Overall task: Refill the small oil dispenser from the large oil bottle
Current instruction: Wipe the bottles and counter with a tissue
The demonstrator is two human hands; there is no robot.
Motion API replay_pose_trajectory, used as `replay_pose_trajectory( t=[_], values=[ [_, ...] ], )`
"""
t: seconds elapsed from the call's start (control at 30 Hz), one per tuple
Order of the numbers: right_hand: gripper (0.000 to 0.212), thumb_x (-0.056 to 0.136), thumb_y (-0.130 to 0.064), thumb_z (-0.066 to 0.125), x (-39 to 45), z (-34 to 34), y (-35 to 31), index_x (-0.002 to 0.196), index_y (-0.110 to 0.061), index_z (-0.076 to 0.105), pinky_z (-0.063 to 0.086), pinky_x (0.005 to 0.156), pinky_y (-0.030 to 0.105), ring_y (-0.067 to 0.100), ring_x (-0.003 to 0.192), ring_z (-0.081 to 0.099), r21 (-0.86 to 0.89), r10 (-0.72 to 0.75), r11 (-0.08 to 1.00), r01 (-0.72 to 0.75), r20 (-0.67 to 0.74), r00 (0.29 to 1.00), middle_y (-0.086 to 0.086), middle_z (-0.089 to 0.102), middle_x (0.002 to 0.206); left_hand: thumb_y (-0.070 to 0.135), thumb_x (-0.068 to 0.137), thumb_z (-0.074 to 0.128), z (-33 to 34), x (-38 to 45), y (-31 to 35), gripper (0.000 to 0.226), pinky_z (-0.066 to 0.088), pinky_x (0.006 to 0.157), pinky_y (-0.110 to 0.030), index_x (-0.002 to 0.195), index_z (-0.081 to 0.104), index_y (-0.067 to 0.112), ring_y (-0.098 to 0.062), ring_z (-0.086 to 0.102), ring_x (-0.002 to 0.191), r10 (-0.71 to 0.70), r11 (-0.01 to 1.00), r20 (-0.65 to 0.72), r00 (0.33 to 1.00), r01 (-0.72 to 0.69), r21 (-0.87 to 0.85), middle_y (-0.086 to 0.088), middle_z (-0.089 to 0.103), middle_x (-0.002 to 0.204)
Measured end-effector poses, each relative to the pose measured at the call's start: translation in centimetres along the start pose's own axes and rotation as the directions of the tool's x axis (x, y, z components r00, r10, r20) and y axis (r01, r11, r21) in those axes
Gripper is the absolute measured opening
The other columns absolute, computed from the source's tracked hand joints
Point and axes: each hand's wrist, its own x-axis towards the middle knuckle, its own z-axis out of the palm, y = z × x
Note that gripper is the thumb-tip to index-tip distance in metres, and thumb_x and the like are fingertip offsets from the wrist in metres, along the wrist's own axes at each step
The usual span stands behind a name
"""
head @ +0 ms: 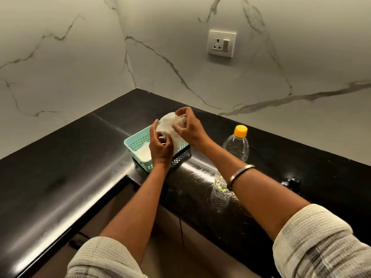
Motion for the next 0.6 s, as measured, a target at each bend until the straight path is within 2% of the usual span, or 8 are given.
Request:
replay_pose_trajectory(
  t=[0.07, 0.13, 0.27, 0.3, 0.33, 0.4, 0.5, 0.6],
  values=[
    [0.037, 0.086, -0.003, 0.064, -1.1, -1.2, -0.9, 0.119, -0.009, 0.048, 0.049, 0.064, 0.014, 0.008, 0.071, 0.057, -0.052, -0.044, 0.998, 0.042, -0.028, 0.999, 0.003, 0.056, 0.098, 0.014, 0.094, 0.055, 0.8, -1.4, 0.9, 0.045, 0.051, 0.069, -0.017, 0.136, 0.044, 0.024, -0.003, 0.063, 0.072, 0.009, 1.0, 0.004, 1.0, -0.009, -0.008, 0.005, 0.064, 0.087],
    [0.036, 0.087, -0.002, 0.061, -2.2, -2.4, -1.5, 0.12, -0.011, 0.049, 0.054, 0.072, 0.024, 0.016, 0.082, 0.061, -0.05, -0.078, 0.996, 0.075, -0.061, 0.995, 0.004, 0.058, 0.102, 0.013, 0.098, 0.048, 1.6, -2.8, 2.0, 0.041, 0.046, 0.059, -0.006, 0.138, 0.041, 0.019, 0.003, 0.06, 0.068, -0.03, 0.999, 0.018, 0.999, 0.03, -0.026, 0.005, 0.061, 0.084],
    [0.035, 0.086, -0.001, 0.061, -4.8, -5.3, -2.0, 0.118, -0.01, 0.051, 0.05, 0.079, 0.015, 0.016, 0.092, 0.059, -0.084, -0.174, 0.982, 0.169, -0.059, 0.983, 0.001, 0.057, 0.107, 0.012, 0.1, 0.039, 2.7, -6.1, 3.3, 0.033, 0.039, 0.058, -0.001, 0.132, 0.042, 0.006, 0.008, 0.053, 0.074, -0.137, 0.986, 0.043, 0.99, 0.14, -0.087, 0.007, 0.056, 0.091],
    [0.034, 0.086, 0.0, 0.062, -5.5, -5.9, -1.9, 0.118, -0.01, 0.052, 0.051, 0.081, 0.018, 0.016, 0.093, 0.059, -0.086, -0.182, 0.98, 0.177, -0.045, 0.982, 0.001, 0.057, 0.108, 0.012, 0.093, 0.041, 2.8, -6.7, 3.2, 0.034, 0.039, 0.058, -0.003, 0.126, 0.045, 0.004, 0.005, 0.055, 0.075, -0.183, 0.977, 0.057, 0.981, 0.188, -0.101, 0.007, 0.056, 0.09],
    [0.034, 0.086, 0.0, 0.062, -6.3, -6.7, -1.8, 0.117, -0.009, 0.052, 0.051, 0.082, 0.02, 0.016, 0.095, 0.058, -0.09, -0.185, 0.979, 0.181, -0.036, 0.982, 0.003, 0.058, 0.11, 0.014, 0.082, 0.041, 3.0, -7.3, 3.1, 0.04, 0.04, 0.058, -0.007, 0.12, 0.048, 0.002, -0.006, 0.06, 0.078, -0.221, 0.968, 0.072, 0.973, 0.228, -0.103, 0.003, 0.058, 0.089],
    [0.032, 0.085, 0.001, 0.062, -7.7, -8.0, -1.4, 0.116, -0.008, 0.055, 0.048, 0.082, 0.014, 0.015, 0.098, 0.058, -0.105, -0.208, 0.974, 0.201, -0.065, 0.976, 0.008, 0.061, 0.112, 0.015, 0.064, 0.038, 3.6, -8.4, 2.7, 0.056, 0.041, 0.059, -0.01, 0.115, 0.055, -0.003, -0.027, 0.063, 0.089, -0.22, 0.972, 0.099, 0.97, 0.226, -0.058, -0.011, 0.064, 0.096],
    [0.029, 0.084, 0.004, 0.056, -9.4, -10.1, -0.7, 0.11, -0.007, 0.058, 0.046, 0.077, 0.009, 0.007, 0.088, 0.06, -0.085, -0.237, 0.971, 0.224, -0.2, 0.951, 0.004, 0.064, 0.105, 0.017, 0.068, 0.042, 4.4, -9.8, 2.7, 0.062, 0.04, 0.06, -0.004, 0.128, 0.052, 0.002, -0.019, 0.059, 0.09, -0.191, 0.981, 0.21, 0.959, 0.196, -0.005, -0.006, 0.062, 0.102],
    [0.029, 0.08, 0.003, 0.048, -10.6, -12.2, -0.2, 0.107, -0.003, 0.057, 0.046, 0.073, 0.01, 0.001, 0.083, 0.057, -0.008, -0.208, 0.976, 0.22, -0.362, 0.909, 0.002, 0.06, 0.099, 0.035, 0.08, 0.045, 5.5, -10.6, 2.9, 0.065, 0.049, 0.084, -0.03, 0.141, 0.04, 0.014, -0.017, 0.057, 0.097, -0.187, 0.982, 0.335, 0.924, 0.188, 0.028, -0.002, 0.059, 0.108]
  ],
)
